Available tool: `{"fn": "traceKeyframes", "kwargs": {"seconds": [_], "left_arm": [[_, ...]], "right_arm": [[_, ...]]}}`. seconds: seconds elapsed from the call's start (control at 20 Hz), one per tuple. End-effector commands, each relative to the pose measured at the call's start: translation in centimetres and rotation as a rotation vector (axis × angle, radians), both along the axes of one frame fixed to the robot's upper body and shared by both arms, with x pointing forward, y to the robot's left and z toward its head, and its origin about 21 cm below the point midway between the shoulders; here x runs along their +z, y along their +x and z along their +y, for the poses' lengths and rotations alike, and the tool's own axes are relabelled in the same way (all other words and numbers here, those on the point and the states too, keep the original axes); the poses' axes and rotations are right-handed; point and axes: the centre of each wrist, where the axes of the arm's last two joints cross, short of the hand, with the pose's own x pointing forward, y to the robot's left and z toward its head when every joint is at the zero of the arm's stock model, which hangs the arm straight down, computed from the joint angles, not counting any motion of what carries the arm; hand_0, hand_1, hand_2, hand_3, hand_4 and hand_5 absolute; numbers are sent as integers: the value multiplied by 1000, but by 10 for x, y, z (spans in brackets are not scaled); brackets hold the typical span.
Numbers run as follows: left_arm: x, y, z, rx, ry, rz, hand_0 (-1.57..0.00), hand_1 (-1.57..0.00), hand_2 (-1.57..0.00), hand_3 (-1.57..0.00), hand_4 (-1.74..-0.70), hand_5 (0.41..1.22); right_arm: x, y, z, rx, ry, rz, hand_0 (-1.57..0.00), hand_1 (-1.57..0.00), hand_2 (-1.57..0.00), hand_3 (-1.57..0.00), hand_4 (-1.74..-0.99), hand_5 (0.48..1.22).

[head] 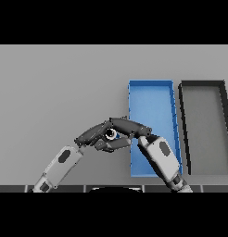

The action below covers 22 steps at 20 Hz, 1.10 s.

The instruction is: Pick up the blue pipe and place it into the blue bin.

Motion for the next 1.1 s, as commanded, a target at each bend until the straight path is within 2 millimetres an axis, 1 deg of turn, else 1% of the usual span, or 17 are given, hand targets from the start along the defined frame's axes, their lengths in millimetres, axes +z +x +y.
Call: {"fn": "traceKeyframes", "kwargs": {"seconds": [0.0, 0.05, 0.15, 0.2, 0.25, 0.35, 0.4, 0.5, 0.6, 0.65, 0.75, 0.8, 0.9, 1.0, 1.05], "left_arm": [[-2, -1, 2, 8, 3, 0, -20, -19, -17, -18, -897, 569], [-1, 1, 1, 11, 11, 7, -16, -15, -13, -14, -896, 562], [-4, -4, 0, 9, 14, 22, -10, -9, -8, -9, -901, 548], [-6, -6, 0, 9, 28, 30, -8, -7, -6, -7, -906, 541], [-7, -7, -1, 18, 24, 39, -6, -5, -5, -5, -911, 534], [-4, -6, 0, 16, 23, 48, -3, -3, -3, -3, -915, 514], [-3, -5, -3, 15, 27, 49, -3, -2, -2, -2, -915, 507], [-6, -8, 0, 4, 26, 55, -1, -1, -1, -1, -920, 503], [-2, -9, -1, 9, 31, 49, 0, 0, 0, 0, -917, 503], [1, -8, -1, 9, 28, 47, 0, 0, 0, 0, -915, 503], [-3, -9, -2, 1, 31, 38, 0, 0, 0, 0, -908, 502], [-2, -12, 2, -6, 20, 28, 0, 0, 1, 0, -907, 499], [-4, -12, 3, 0, 21, 46, 1, 1, 1, 1, -906, 492], [-4, -12, 6, 0, 22, 51, 1, 1, 1, 1, -907, 491], [-3, -11, 7, 6, 21, 48, 1, 1, 1, 1, -911, 490]], "right_arm": [[1, -1, 1, -6, 12, 15, -1570, -1570, -1570, -1570, -1488, 1220], [5, 0, -1, -13, 12, 24, -1571, -1571, -1571, -1570, -1489, 1220], [11, 1, -2, -8, 32, 80, -1571, -1571, -1571, -1571, -1491, 1221], [21, 2, -2, -3, 37, 93, -1571, -1571, -1571, -1571, -1541, 1221], [27, 3, -5, -1, 42, 113, -1571, -1571, -1571, -1571, -1581, 1221], [44, 9, -13, -4, 73, 165, -1571, -1571, -1571, -1571, -1639, 1221], [53, 8, -14, -3, 94, 192, -1571, -1571, -1571, -1571, -1659, 1221], [82, 13, -24, -19, 149, 223, -1571, -1571, -1571, -1571, -1689, 1171], [115, 17, -31, -14, 230, 212, -1571, -1571, -1571, -1571, -1707, 1141], [132, 22, -37, -41, 262, 159, -1571, -1571, -1571, -1571, -1714, 1134], [154, 33, -45, -109, 292, 121, -1571, -1571, -1571, -1571, -1724, 1117], [160, 37, -47, -145, 308, 122, -1571, -1571, -1571, -1571, -1727, 1113], [174, 55, -58, -272, 314, 99, -1571, -1571, -1571, -1571, -1732, 1117], [173, 74, -76, -405, 314, 133, -1571, -1571, -1571, -1571, -1735, 1131], [165, 83, -88, -470, 289, 136, -1571, -1571, -1571, -1571, -1736, 1135]]}}
